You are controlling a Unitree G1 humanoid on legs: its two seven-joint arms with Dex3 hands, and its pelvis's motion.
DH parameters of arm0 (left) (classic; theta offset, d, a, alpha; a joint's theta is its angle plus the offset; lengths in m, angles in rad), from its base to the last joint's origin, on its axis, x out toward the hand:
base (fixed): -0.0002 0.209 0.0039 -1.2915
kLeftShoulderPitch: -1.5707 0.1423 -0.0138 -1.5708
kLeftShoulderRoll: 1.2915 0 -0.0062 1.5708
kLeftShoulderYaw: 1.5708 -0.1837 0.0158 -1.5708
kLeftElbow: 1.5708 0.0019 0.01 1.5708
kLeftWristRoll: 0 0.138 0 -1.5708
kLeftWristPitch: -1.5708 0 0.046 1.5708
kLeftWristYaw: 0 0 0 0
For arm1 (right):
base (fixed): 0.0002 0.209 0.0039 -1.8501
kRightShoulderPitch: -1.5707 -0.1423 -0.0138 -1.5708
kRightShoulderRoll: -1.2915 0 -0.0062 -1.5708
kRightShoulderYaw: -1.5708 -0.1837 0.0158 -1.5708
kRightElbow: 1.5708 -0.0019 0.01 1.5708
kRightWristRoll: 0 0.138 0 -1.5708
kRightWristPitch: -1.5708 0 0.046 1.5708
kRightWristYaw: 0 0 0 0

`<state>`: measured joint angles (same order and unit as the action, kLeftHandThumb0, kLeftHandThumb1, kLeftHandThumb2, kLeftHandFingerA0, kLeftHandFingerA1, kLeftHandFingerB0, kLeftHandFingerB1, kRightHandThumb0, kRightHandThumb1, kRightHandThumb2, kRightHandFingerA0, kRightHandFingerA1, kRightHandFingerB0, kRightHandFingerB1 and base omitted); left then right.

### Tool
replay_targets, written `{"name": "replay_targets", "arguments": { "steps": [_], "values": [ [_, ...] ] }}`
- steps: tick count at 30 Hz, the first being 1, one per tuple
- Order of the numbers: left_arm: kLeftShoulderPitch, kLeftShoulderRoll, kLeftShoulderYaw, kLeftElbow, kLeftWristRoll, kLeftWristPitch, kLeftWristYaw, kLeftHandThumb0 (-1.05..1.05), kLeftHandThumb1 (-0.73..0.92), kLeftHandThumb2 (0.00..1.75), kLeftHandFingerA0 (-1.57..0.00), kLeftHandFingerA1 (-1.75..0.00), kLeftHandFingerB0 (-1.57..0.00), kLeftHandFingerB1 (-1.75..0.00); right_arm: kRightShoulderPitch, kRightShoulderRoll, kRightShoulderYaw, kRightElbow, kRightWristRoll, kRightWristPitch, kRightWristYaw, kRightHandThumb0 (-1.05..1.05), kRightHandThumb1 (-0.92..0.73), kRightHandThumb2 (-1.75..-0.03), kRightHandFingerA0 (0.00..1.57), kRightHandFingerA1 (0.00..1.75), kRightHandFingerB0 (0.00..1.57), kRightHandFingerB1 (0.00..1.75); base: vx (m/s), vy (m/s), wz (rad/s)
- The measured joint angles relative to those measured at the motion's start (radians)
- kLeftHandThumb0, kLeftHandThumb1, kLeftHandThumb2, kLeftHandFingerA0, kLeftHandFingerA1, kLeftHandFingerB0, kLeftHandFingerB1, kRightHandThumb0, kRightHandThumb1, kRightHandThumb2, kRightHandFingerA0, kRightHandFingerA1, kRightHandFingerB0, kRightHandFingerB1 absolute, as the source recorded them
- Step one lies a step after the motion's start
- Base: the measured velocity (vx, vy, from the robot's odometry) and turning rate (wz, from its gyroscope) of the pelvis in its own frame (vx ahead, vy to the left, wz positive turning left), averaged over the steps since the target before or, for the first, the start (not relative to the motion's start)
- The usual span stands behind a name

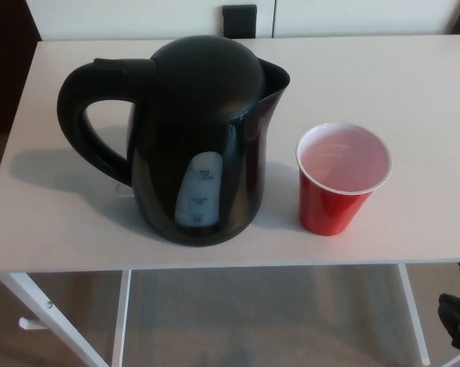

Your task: The robot walk towards a table in front and uses its left hand to pick up the pot from the base and pour water to the cup on the right hand side

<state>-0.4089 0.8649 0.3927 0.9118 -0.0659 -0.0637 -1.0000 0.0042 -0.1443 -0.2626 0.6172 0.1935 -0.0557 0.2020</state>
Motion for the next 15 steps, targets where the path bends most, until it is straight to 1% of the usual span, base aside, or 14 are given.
{"name": "replay_targets", "arguments": {
  "steps": [1, 2, 3, 4, 5, 6, 8, 10, 11, 12, 15],
  "values": [
    [0.039, -0.024, 0.016, -0.004, -0.002, 0.000, 0.016, -0.21, 0.60, 1.03, -0.01, -0.49, 0.00, -0.48, 0.009, 0.000, 0.000, 0.000, 0.000, 0.000, 0.001, 0.00, -0.49, -0.92, 0.29, 0.56, 0.23, 0.52, 0.00, 0.000, 0.00],
    [0.079, -0.052, 0.029, -0.007, -0.002, 0.000, 0.034, -0.31, 0.66, 0.64, -0.15, -0.34, -0.14, -0.31, 0.018, 0.000, 0.000, 0.000, 0.000, 0.000, 0.001, 0.00, -0.49, -0.92, 0.29, 0.56, 0.23, 0.53, 0.00, 0.000, 0.00],
    [0.120, -0.084, 0.041, -0.008, -0.003, -0.001, 0.055, -0.26, 0.67, 0.65, -0.18, -0.35, -0.16, -0.32, 0.029, 0.000, 0.000, 0.000, 0.000, 0.000, 0.002, 0.00, -0.50, -0.92, 0.27, 0.55, 0.22, 0.52, 0.00, 0.000, 0.00],
    [0.142, -0.102, 0.047, -0.009, -0.003, -0.001, 0.067, -0.26, 0.67, 0.65, -0.18, -0.35, -0.16, -0.32, 0.035, 0.000, 0.000, 0.000, 0.000, 0.000, 0.002, 0.00, -0.50, -0.92, 0.27, 0.55, 0.22, 0.52, 0.00, 0.000, 0.00],
    [0.181, -0.134, 0.054, -0.009, -0.002, -0.001, 0.088, -0.24, 0.65, 0.65, -0.20, -0.36, -0.18, -0.33, 0.045, 0.000, 0.000, 0.000, 0.001, 0.000, 0.002, -0.01, -0.50, -0.92, 0.26, 0.55, 0.21, 0.51, 0.00, 0.000, 0.00],
    [0.214, -0.163, 0.057, -0.009, -0.002, -0.003, 0.107, -0.23, 0.62, 0.63, -0.26, -0.39, -0.22, -0.35, 0.053, 0.000, 0.000, 0.000, 0.001, 0.000, 0.003, 0.00, -0.50, -0.92, 0.28, 0.55, 0.24, 0.52, 0.00, 0.000, 0.00],
    [0.269, -0.218, 0.057, -0.004, 0.001, -0.005, 0.144, -0.24, 0.63, 0.64, -0.24, -0.38, -0.21, -0.35, 0.070, 0.000, 0.000, 0.000, 0.001, 0.000, 0.003, 0.00, -0.50, -0.92, 0.28, 0.55, 0.21, 0.51, 0.00, 0.000, 0.00],
    [0.314, -0.264, 0.056, -0.001, 0.004, -0.006, 0.177, -0.30, 0.58, 0.65, -0.25, -0.39, -0.21, -0.36, 0.084, 0.000, 0.000, 0.000, 0.001, 0.000, 0.004, -0.01, -0.50, -0.92, 0.27, 0.55, 0.20, 0.51, 0.00, 0.000, 0.00],
    [0.336, -0.286, 0.054, -0.001, 0.007, -0.006, 0.194, -0.24, 0.64, 0.59, -0.33, -0.37, -0.22, -0.31, 0.091, 0.000, 0.000, 0.000, 0.001, 0.000, 0.004, -0.02, -0.50, -0.91, 0.28, 0.55, 0.20, 0.50, 0.00, 0.000, 0.00],
    [0.357, -0.307, 0.051, -0.002, 0.010, -0.006, 0.212, -0.29, 0.59, 0.64, -0.24, -0.40, -0.21, -0.36, 0.097, 0.000, 0.000, 0.001, 0.001, 0.000, 0.005, -0.01, -0.50, -0.91, 0.29, 0.55, 0.20, 0.51, 0.00, 0.000, 0.00],
    [0.416, -0.358, 0.044, -0.006, 0.017, -0.006, 0.264, -0.30, 0.58, 0.65, -0.25, -0.40, -0.22, -0.36, 0.116, 0.000, 0.000, 0.003, 0.001, 0.000, 0.005, -0.01, -0.49, -0.91, 0.31, 0.56, 0.21, 0.51, 0.00, 0.000, 0.00]
  ]
}}
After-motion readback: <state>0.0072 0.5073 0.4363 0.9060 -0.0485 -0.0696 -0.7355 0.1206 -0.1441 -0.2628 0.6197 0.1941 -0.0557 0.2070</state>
